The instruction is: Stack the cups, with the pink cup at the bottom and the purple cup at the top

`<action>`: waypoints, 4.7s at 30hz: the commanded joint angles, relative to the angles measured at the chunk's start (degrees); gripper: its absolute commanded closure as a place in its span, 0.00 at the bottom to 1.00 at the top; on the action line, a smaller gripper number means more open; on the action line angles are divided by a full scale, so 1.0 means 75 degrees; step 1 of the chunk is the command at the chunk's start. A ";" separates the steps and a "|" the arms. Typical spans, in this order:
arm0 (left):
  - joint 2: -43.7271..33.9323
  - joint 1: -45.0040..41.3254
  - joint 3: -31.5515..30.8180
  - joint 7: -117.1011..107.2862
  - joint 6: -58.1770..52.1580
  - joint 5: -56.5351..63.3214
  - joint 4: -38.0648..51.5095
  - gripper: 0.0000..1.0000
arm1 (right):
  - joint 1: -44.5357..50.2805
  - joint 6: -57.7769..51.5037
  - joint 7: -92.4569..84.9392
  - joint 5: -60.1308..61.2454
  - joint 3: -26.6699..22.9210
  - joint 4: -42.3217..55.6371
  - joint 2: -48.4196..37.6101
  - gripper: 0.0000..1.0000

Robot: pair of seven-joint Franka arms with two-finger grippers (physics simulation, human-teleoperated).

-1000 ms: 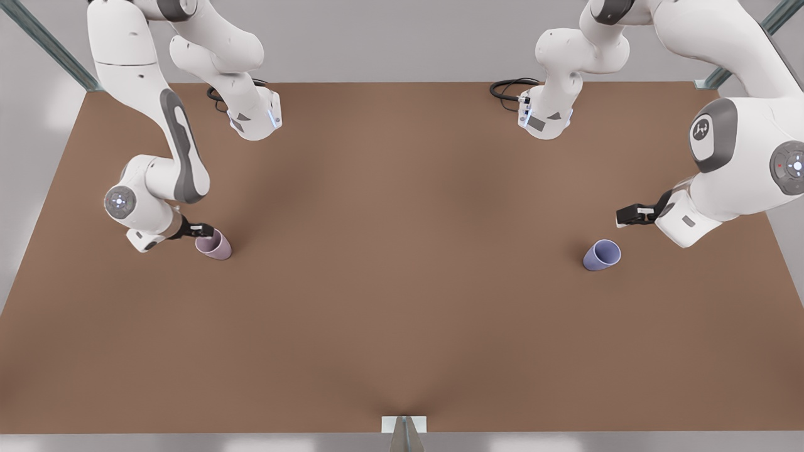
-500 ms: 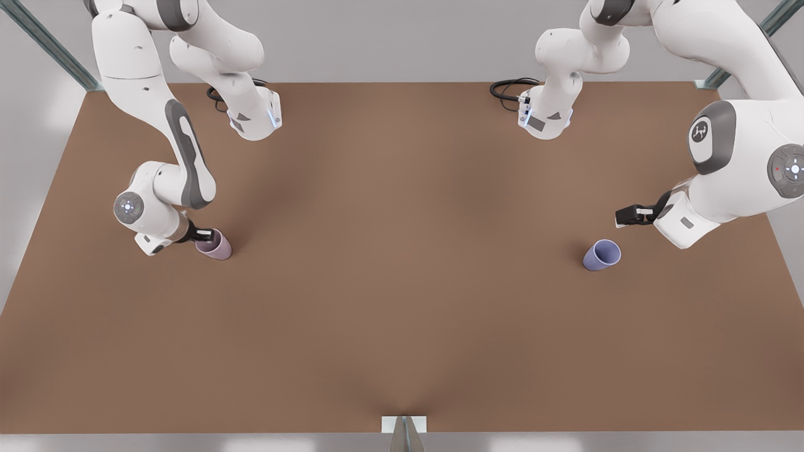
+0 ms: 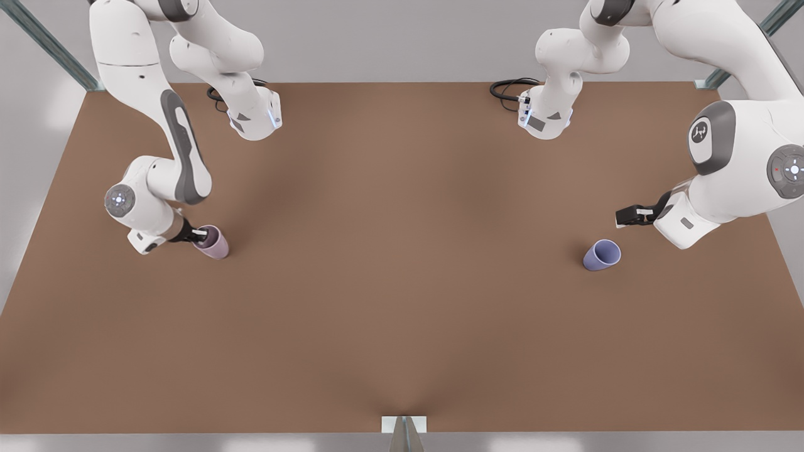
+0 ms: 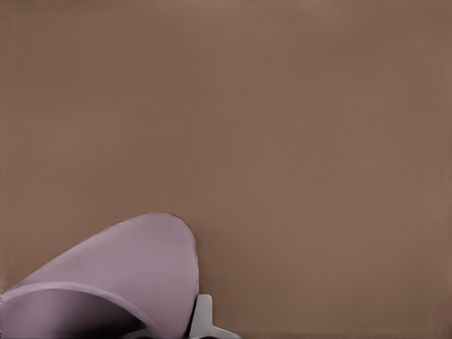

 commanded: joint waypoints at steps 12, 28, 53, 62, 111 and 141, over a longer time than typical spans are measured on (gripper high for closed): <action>-0.0042 0.0002 0.0007 -0.0077 -0.0094 0.0017 -0.0020 0.00 | 0.2159 -0.0910 0.2237 -0.0058 0.0387 0.1134 -0.0126 0.79; 0.0098 0.0821 0.0007 0.0005 0.4652 0.0029 -0.3466 0.00 | 0.5346 -0.0852 0.7744 0.0493 0.0691 0.3606 0.1678 0.79; 0.0931 0.1572 0.0007 0.2231 0.5895 0.0088 -0.5059 0.00 | 0.6601 -0.0688 1.0440 0.0504 0.1102 0.5541 0.3999 0.00; 0.1142 0.1572 0.0007 0.2208 0.6105 0.0088 -0.5059 0.18 | 0.6601 -0.0922 1.0347 0.0493 0.0914 0.5435 0.3273 0.00; 0.1986 -0.4053 -0.1271 -0.7144 0.1933 -0.1236 -0.0653 0.79 | 0.0519 -0.5633 0.0327 -0.0527 0.0117 0.7146 0.0976 0.00; 0.2196 -0.3995 -0.1329 -0.7050 0.2930 -0.0955 -0.1133 0.79 | 0.0519 -0.5528 0.0327 -0.0468 0.0129 0.7134 0.0987 0.00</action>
